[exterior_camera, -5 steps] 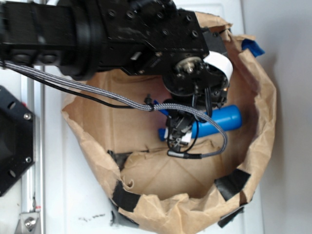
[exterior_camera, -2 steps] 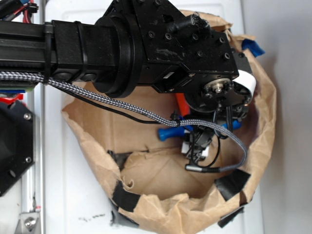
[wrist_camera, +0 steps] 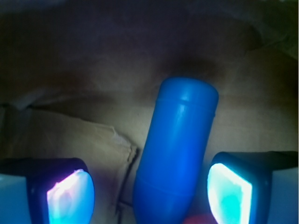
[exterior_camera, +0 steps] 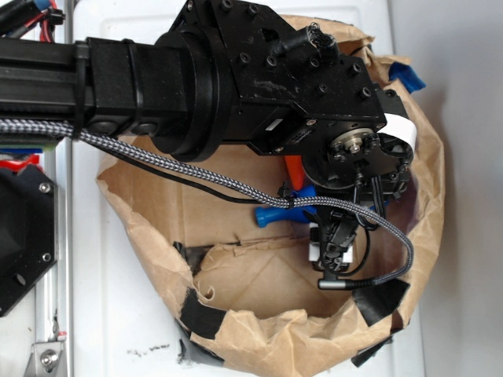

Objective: Grab the blue bottle.

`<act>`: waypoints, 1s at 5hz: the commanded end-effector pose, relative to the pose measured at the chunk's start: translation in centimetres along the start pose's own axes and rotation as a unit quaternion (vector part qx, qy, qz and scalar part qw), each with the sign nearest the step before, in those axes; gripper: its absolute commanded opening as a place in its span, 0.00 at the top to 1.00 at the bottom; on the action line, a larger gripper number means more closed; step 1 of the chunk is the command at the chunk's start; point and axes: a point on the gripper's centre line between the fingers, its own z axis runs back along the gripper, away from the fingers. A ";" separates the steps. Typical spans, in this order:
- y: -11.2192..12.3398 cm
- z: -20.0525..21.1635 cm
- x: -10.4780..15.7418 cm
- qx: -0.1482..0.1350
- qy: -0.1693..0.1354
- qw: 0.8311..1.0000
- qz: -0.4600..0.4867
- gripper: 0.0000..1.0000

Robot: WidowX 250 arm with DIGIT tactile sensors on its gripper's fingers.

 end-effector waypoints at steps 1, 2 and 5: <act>-0.5 -1.3 0.1 0.020 -0.004 1.000 -0.007 0.00; -0.1 -2.3 -0.1 0.025 0.005 1.000 -0.010 0.00; 0.4 -3.4 -0.5 0.054 0.001 0.998 -0.019 1.00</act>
